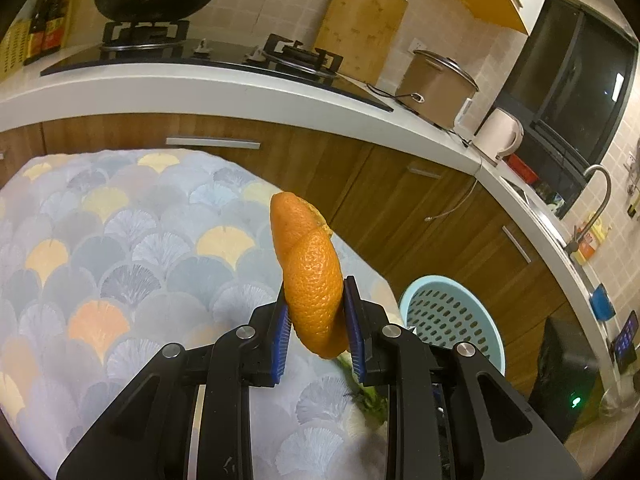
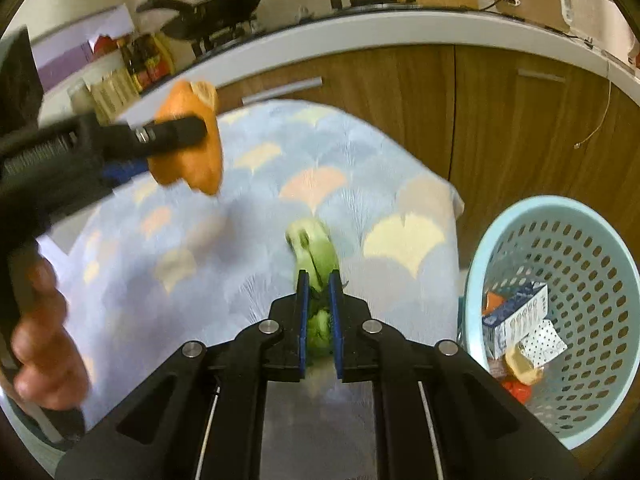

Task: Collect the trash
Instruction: 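Carry orange peel and bok choy over the basket and open both tools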

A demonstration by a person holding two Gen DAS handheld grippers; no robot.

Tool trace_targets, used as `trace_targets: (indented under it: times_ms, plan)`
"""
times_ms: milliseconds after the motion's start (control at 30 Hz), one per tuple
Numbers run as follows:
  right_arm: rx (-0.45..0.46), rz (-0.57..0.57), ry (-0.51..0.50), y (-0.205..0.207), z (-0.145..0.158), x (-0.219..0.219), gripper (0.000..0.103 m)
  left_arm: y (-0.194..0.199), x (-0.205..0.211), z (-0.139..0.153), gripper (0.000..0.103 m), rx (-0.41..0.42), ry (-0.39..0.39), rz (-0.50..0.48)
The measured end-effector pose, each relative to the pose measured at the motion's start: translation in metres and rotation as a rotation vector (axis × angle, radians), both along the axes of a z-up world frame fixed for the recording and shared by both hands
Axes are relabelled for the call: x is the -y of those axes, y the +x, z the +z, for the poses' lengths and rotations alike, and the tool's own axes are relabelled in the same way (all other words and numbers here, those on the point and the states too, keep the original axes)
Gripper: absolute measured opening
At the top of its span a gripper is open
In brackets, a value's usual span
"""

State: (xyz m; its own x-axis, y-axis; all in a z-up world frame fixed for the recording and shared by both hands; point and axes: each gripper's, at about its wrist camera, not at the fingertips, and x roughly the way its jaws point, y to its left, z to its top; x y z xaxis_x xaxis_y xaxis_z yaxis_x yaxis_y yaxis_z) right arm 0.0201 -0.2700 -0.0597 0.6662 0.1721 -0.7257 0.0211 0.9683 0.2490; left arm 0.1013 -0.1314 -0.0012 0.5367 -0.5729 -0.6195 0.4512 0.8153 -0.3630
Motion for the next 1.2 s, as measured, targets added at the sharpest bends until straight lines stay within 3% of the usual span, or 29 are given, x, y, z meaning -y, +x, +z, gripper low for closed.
trace_targets:
  times_ms: [33, 67, 100, 367, 433, 467, 500, 567, 800, 967, 1200]
  plan:
    - [0.002, 0.007, 0.007, -0.001, 0.0, 0.001, 0.03, -0.001, -0.001, -0.001, 0.023, 0.001, 0.004, 0.0]
    - [0.017, 0.012, 0.017, -0.005, 0.002, 0.002, 0.054, -0.001, -0.002, -0.001, 0.023, 0.003, 0.008, 0.002]
    - [0.034, 0.015, 0.018, -0.008, 0.004, 0.003, 0.065, -0.001, -0.003, -0.001, 0.023, 0.002, 0.008, 0.004]
    - [0.004, 0.036, -0.064, 0.006, -0.005, -0.006, 0.065, 0.0, -0.006, -0.004, 0.023, -0.008, -0.001, 0.006]
    - [-0.022, 0.015, -0.099, 0.013, -0.014, -0.01, 0.064, -0.001, -0.005, -0.006, 0.023, -0.014, -0.002, 0.004]
    - [-0.015, 0.003, -0.13, 0.013, -0.014, -0.013, 0.058, -0.001, -0.005, -0.006, 0.023, -0.016, 0.0, 0.001]
    - [-0.011, 0.009, -0.143, 0.013, -0.014, -0.014, 0.035, -0.001, -0.004, -0.007, 0.023, -0.016, 0.002, -0.002]
    - [-0.005, 0.013, -0.142, 0.011, -0.011, -0.012, 0.017, -0.003, -0.001, -0.007, 0.023, -0.013, 0.009, -0.012]
    - [0.058, -0.075, -0.064, -0.011, 0.013, 0.033, 0.016, -0.011, 0.023, 0.001, 0.023, 0.008, -0.01, -0.092]
    - [0.11, -0.169, -0.081, -0.031, 0.039, 0.07, 0.016, -0.02, 0.058, 0.004, 0.023, 0.012, -0.007, -0.178]
    - [0.125, -0.278, -0.086, -0.056, 0.053, 0.118, 0.016, -0.033, 0.113, -0.002, 0.023, -0.004, 0.006, -0.297]
